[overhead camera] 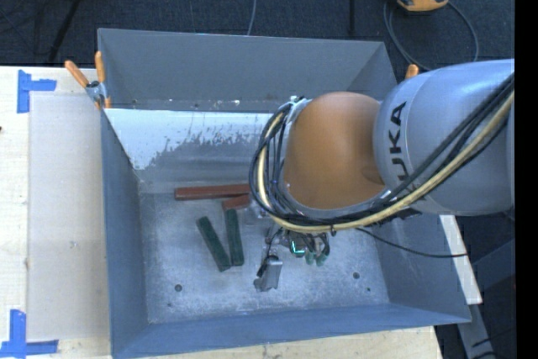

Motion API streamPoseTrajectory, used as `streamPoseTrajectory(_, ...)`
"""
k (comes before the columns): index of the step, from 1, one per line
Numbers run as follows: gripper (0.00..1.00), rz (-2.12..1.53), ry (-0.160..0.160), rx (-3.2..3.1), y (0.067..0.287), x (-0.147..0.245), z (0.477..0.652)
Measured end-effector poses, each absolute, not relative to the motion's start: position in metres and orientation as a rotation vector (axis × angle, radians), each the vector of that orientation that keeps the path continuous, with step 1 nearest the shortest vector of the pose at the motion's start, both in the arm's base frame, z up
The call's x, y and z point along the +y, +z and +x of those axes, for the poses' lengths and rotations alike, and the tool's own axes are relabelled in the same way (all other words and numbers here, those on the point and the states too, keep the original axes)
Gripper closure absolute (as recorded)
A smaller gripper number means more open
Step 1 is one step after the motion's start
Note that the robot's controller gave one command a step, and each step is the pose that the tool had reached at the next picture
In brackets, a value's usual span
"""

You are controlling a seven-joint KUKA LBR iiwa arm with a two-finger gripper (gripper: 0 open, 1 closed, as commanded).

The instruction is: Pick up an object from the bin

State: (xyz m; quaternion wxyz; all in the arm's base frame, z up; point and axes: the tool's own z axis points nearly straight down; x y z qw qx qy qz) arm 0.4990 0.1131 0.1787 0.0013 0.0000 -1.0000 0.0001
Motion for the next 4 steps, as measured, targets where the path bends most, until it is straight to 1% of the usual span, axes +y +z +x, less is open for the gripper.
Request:
streamPoseTrajectory(1, 0.00, -0.003, 0.000, -3.140, 0.179, 0.113, 0.499)
streamPoseTrajectory(2, 0.00, 0.051, -0.001, -3.149, 0.138, 0.133, 0.520)
streamPoseTrajectory(3, 0.00, -0.063, 0.001, -3.138, 0.093, 0.147, 0.521)
streamPoseTrajectory(4, 1.00, 0.164, -0.001, -3.139, 0.082, 0.106, 0.576)
